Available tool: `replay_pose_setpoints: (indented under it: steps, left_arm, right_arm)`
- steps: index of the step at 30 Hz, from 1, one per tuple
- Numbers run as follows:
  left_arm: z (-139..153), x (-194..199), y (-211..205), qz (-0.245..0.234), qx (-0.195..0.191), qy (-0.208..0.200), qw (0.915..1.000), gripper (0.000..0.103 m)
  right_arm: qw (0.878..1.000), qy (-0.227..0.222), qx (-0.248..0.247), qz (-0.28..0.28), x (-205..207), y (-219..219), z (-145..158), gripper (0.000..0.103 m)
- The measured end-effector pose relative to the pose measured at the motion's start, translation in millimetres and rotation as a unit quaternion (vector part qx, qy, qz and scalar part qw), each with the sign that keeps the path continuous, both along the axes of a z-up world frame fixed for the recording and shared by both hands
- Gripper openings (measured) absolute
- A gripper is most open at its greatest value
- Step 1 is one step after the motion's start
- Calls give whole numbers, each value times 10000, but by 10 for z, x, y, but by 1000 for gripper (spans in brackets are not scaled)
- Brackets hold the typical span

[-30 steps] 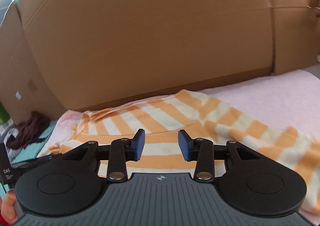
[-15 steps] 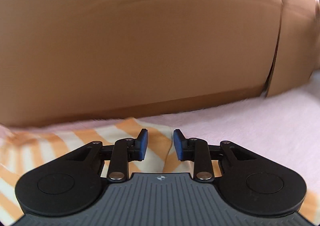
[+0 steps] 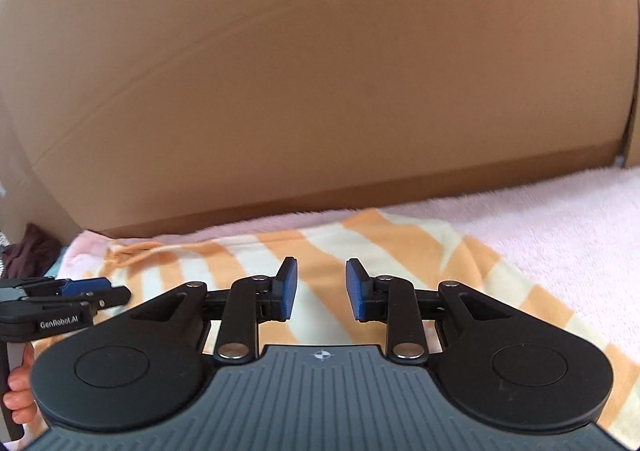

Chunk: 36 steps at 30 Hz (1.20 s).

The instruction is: Fold clothes

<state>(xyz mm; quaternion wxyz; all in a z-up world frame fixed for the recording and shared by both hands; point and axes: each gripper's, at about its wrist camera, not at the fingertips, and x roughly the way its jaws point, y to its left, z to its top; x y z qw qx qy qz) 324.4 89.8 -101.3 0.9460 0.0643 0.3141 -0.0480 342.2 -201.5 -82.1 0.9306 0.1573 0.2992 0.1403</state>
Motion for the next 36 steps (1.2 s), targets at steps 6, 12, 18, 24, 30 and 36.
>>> replay_pose_setpoints:
  steps: [6, 12, 18, 24, 30, 36]
  left_arm:
    - [-99, 303, 109, 481, -61, -260, 9985, 43]
    - [-105, 286, 428, 747, -951, -263, 9923, 40]
    - [-69, 16, -9, -226, 77, -601, 9979, 74]
    - [-92, 63, 52, -129, 47, -395, 9991, 79]
    - [-100, 128, 193, 127, -163, -208, 9996, 87]
    - [-81, 135, 257, 257, -351, -86, 9990, 89]
  right_arm:
    - [9984, -60, 130, -551, -38, -141, -10, 26]
    - [9956, -327, -126, -872, -124, -33, 94, 35]
    - [9981, -456, -96, 399, -196, 318, 134, 38]
    - [9975, -125, 95, -695, -61, 125, 27, 31]
    - [9946, -173, 396, -942, -68, 166, 14, 28]
    - [9886, 161, 15, -1499, -267, 308, 178, 21]
